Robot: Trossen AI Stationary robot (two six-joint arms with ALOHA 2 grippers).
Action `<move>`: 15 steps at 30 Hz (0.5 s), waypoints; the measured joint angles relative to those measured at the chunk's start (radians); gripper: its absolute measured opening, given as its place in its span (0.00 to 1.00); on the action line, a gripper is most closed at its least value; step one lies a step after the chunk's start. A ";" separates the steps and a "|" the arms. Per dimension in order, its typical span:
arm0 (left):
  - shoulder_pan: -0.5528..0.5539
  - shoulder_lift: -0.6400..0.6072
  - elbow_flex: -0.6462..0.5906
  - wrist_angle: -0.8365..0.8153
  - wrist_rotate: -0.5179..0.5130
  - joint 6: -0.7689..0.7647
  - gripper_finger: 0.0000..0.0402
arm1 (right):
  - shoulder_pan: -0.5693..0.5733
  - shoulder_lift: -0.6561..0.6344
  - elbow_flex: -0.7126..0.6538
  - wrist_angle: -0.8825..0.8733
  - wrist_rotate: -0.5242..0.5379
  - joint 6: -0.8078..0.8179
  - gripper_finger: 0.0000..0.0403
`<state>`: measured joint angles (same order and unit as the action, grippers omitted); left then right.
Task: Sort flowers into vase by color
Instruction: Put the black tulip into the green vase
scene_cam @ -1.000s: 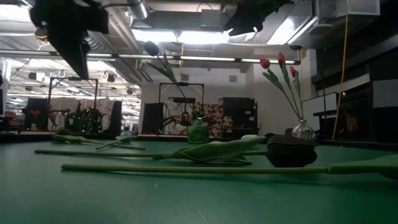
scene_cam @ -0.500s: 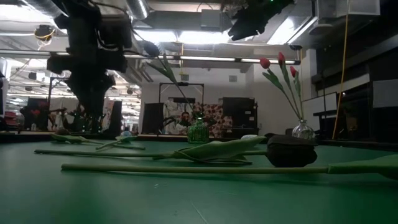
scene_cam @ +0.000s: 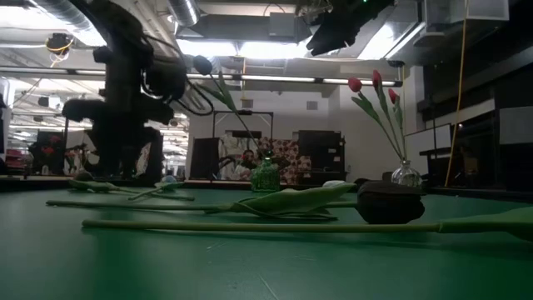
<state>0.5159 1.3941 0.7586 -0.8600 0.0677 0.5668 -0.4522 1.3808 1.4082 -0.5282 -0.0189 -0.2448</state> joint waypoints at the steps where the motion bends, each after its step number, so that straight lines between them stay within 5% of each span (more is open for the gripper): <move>1: 0.003 0.012 0.000 0.010 0.000 0.008 0.48 | 0.000 0.000 0.000 0.000 0.000 0.000 0.69; 15: 0.007 0.030 -0.136 0.121 -0.034 0.020 0.42 | 0.000 0.000 0.000 -0.022 0.000 0.000 0.69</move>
<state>0.5224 1.4239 0.6223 -0.7391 0.0341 0.5873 -0.4522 1.3808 1.4082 -0.5499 -0.0188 -0.2447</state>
